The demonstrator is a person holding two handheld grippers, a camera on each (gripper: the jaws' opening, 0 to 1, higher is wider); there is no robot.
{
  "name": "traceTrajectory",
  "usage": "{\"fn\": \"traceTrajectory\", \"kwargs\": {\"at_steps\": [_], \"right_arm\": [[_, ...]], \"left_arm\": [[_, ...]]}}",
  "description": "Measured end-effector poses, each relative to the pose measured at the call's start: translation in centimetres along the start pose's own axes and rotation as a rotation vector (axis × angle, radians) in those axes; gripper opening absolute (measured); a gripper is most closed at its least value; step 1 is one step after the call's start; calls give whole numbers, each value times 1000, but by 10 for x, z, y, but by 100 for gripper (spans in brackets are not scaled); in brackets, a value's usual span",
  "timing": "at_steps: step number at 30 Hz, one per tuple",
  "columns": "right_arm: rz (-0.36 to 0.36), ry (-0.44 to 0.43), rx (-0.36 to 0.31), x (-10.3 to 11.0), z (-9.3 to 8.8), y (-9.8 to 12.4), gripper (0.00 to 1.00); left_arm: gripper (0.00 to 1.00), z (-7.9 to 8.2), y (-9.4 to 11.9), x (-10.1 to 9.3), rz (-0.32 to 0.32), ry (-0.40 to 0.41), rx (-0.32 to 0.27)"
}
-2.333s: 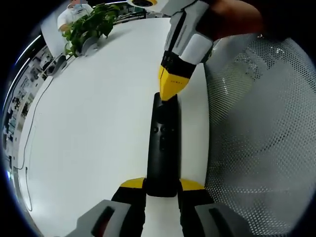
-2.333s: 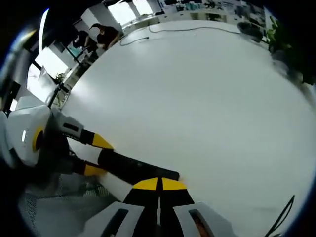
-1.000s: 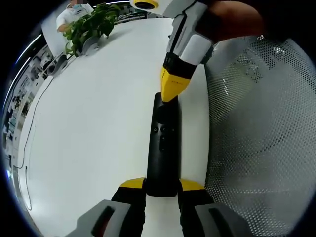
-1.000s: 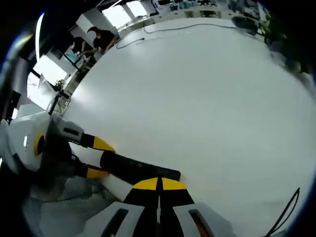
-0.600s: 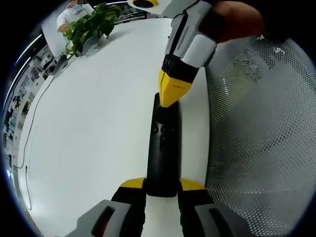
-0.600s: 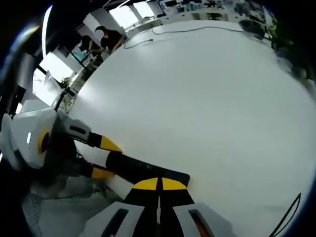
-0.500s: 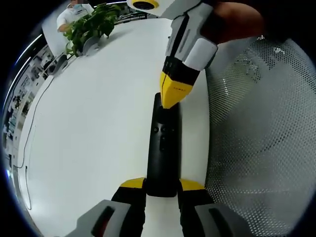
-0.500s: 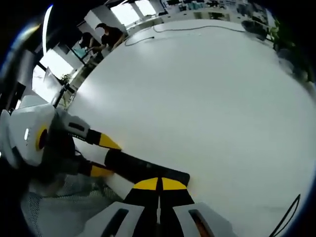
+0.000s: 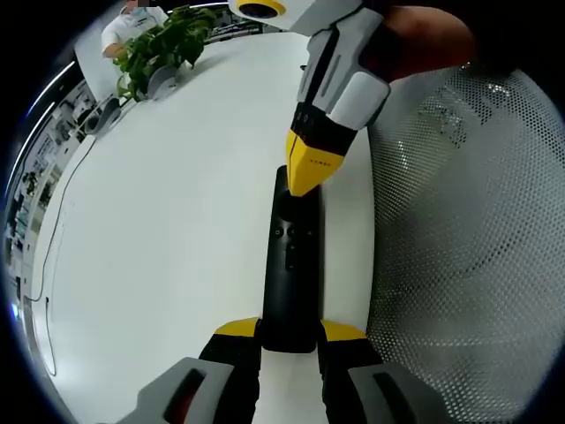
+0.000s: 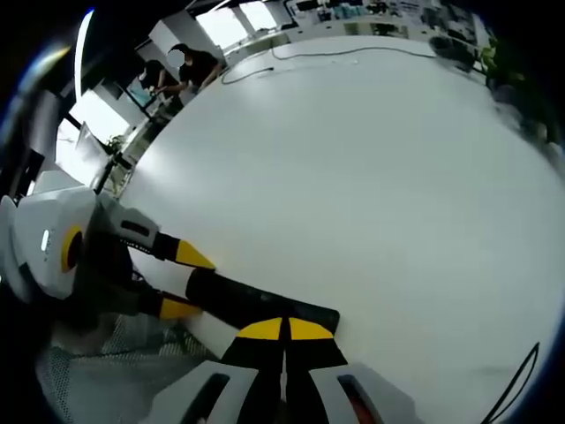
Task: Press the specified remote control buttons in sequence, fully releasing each button before pressing the next.
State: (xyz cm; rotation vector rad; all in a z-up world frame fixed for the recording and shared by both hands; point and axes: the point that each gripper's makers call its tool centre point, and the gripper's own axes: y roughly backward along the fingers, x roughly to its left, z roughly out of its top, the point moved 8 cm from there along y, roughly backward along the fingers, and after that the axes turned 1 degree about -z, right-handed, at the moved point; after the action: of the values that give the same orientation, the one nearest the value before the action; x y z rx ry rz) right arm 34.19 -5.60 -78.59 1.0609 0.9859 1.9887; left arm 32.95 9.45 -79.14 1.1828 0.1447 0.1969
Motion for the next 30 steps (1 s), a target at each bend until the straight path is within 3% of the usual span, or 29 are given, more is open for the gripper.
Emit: {"fn": "traceTrajectory", "kwargs": {"at_steps": [3,8,16,25,30], "right_arm": [[8,-45,2,-2,1,0,0],[16,-44,-2,-1,0,0,0],[4,19,28,2,2,1,0],[65,63,-17,11,7,0,0],[63,95,12,13,3,-5,0]], "left_arm": [[25,0,0,0,-1,-1,2],[25,0,0,0,0,4,3],[25,0,0,0,2,10,-4],[25,0,0,0,5,17,-7],[25,0,0,0,5,17,-7]]}}
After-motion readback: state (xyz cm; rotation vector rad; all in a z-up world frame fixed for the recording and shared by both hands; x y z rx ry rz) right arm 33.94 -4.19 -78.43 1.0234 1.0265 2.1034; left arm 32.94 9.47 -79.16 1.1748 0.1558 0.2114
